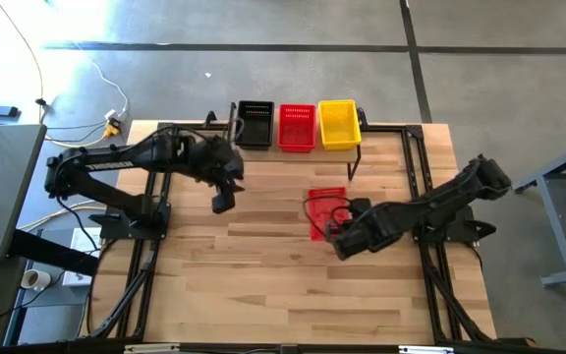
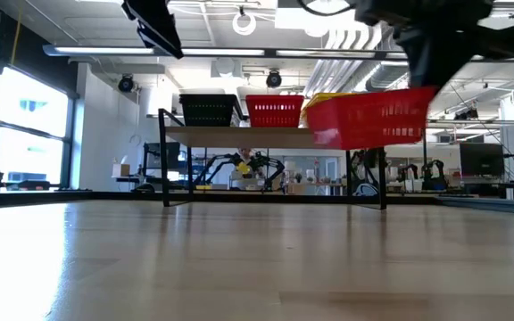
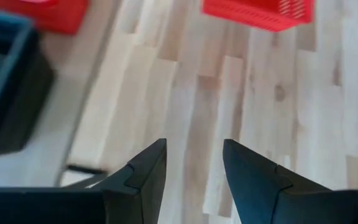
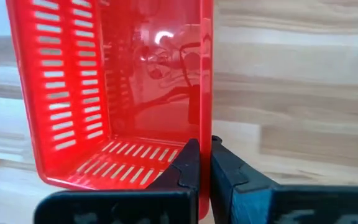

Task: Stack baskets on shelf by color
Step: Stack the red basket on top of the red basket on the shelf

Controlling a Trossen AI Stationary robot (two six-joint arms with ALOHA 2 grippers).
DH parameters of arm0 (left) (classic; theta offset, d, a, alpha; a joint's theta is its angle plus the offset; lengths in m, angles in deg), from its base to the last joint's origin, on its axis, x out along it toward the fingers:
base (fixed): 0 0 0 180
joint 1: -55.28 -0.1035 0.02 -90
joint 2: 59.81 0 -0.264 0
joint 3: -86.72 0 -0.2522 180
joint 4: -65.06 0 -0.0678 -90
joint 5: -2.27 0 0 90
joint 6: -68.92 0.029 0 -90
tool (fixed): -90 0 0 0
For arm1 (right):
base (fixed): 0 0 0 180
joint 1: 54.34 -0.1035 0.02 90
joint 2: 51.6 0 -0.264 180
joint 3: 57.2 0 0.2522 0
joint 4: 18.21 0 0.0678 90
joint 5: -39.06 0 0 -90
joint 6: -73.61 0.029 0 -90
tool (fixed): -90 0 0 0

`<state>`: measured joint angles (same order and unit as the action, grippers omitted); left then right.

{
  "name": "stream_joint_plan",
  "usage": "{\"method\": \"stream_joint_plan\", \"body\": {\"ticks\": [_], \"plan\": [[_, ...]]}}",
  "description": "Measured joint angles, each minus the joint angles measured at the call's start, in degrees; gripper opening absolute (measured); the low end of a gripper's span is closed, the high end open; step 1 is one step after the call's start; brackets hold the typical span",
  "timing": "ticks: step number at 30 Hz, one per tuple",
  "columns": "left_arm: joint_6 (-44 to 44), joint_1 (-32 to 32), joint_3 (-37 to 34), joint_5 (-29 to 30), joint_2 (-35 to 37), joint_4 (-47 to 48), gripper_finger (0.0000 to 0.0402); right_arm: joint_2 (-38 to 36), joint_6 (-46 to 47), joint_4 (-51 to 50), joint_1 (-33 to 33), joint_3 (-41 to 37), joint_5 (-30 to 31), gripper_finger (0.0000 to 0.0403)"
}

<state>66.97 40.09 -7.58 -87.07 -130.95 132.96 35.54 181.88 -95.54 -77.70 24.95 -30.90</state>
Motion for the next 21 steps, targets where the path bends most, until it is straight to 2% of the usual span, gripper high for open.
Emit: {"method": "stream_joint_plan", "body": {"ticks": [12,21], "plan": [[-0.46,13.32,0.0,5.23,-4.67,-2.35,0.0143,12.49,-4.4,1.36,4.33,12.89,2.66,0.0],[-0.44,21.08,0.0,6.65,-7.19,-6.33,0.0137,18.41,-7.97,9.4,5.88,18.71,5.37,0.0]]}}
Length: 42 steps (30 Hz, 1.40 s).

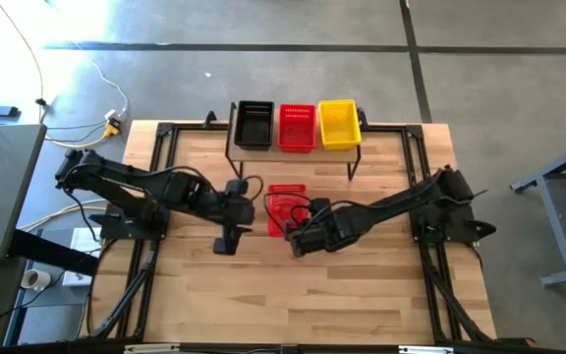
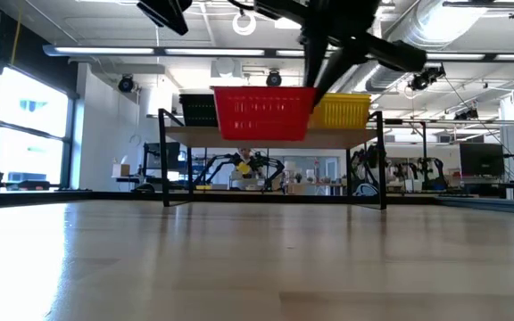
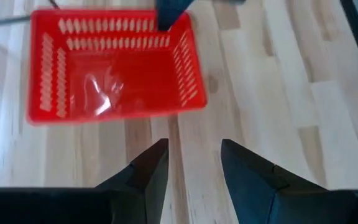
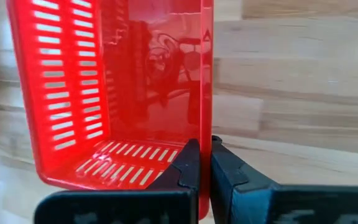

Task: Stack baskets on shelf by color
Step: Stack the red basket on top of the red basket on the shelf

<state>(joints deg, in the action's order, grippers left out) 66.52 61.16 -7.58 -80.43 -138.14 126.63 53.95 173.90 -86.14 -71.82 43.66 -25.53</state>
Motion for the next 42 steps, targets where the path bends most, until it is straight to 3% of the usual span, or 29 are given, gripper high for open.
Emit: {"method": "stream_joint_plan", "body": {"ticks": [13,26,34,38,42], "plan": [[1.03,5.08,0.0,3.91,-2.79,-3.39,0.0138,1.08,-2.35,7.46,1.39,1.39,1.74,0.0],[5.65,5.42,-0.02,7.11,-8.36,-4.75,0.0135,1.1,-6.38,12.34,2.41,1.39,3.5,0.0],[5.67,5.42,-0.02,13.76,-11.3,-3.63,0.0133,1.1,-7.85,13.68,1.72,1.38,3.83,0.0],[5.79,5.21,0.0,13.86,-11.07,-3.86,0.0115,1.1,-7.98,13.72,1.2,1.37,4.11,0.0],[7.03,5.05,0.0,12.3,-10.92,-3.93,0.0066,1.1,-8.59,13.81,0.77,1.37,4.86,0.0]]}}
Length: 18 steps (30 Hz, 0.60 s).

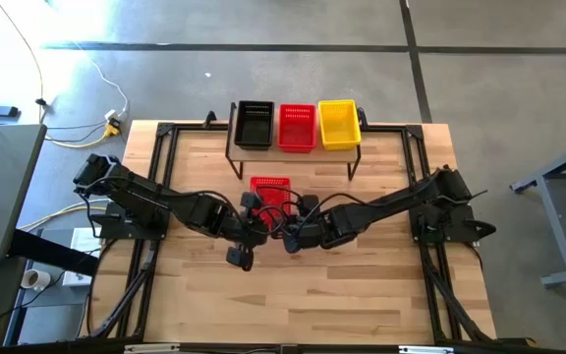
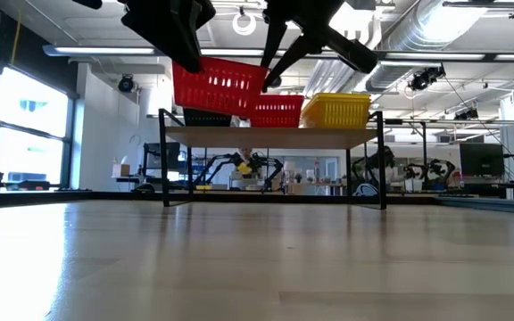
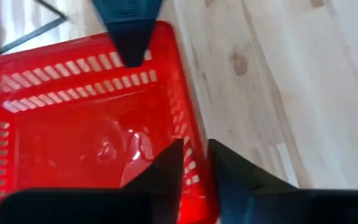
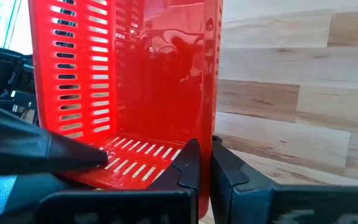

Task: Stack baskets on shelf by color
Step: Stack the red basket on top of the red basket on the shelf

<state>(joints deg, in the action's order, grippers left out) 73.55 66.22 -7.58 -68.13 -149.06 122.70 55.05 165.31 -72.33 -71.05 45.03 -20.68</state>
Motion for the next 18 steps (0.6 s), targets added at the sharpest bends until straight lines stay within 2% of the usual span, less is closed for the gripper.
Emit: {"method": "stream_joint_plan", "body": {"ticks": [4,14,18], "plan": [[1.47,-0.02,0.0,-0.76,0.0,-0.18,0.0011,0.0,-0.48,0.08,-0.24,-0.04,-0.13,0.0],[2.55,0.34,0.0,-0.78,0.0,-0.16,0.0005,0.0,-4.01,0.7,-0.46,-0.04,-0.37,0.0],[3.23,0.48,0.0,-0.78,0.02,-0.04,0.0004,0.0,-4.29,0.6,-0.53,-0.04,-0.71,0.0019]]}}
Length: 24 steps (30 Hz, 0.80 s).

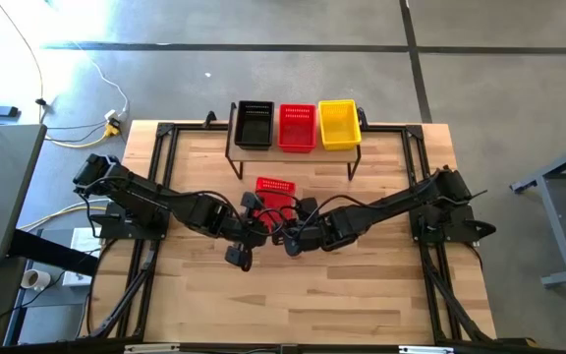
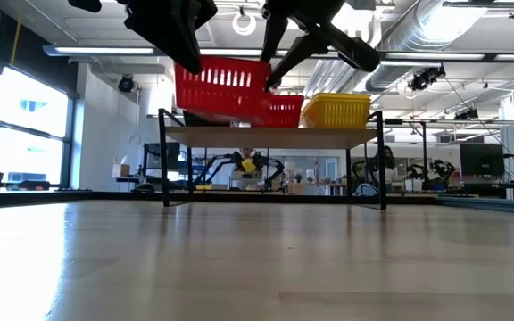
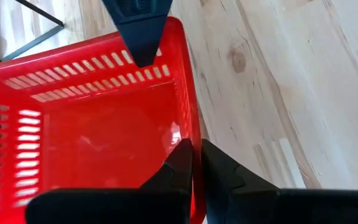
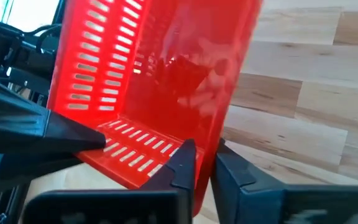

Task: Stack baskets on shelf by color
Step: Stack the red basket on top of the red basket on the shelf

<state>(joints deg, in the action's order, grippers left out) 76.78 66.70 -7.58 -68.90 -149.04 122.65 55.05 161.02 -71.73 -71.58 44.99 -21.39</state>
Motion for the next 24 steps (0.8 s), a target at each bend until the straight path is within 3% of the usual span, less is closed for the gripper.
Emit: {"method": "stream_joint_plan", "body": {"ticks": [9,24], "plan": [[0.4,-0.02,0.0,-0.45,0.0,0.19,0.0002,-0.17,1.45,-1.21,0.0,-0.02,0.04,0.0107],[0.96,-0.18,0.0,-0.39,1.26,0.94,0.0001,-4.63,5.23,-7.81,-2.49,0.0,8.17,0.0112]]}}
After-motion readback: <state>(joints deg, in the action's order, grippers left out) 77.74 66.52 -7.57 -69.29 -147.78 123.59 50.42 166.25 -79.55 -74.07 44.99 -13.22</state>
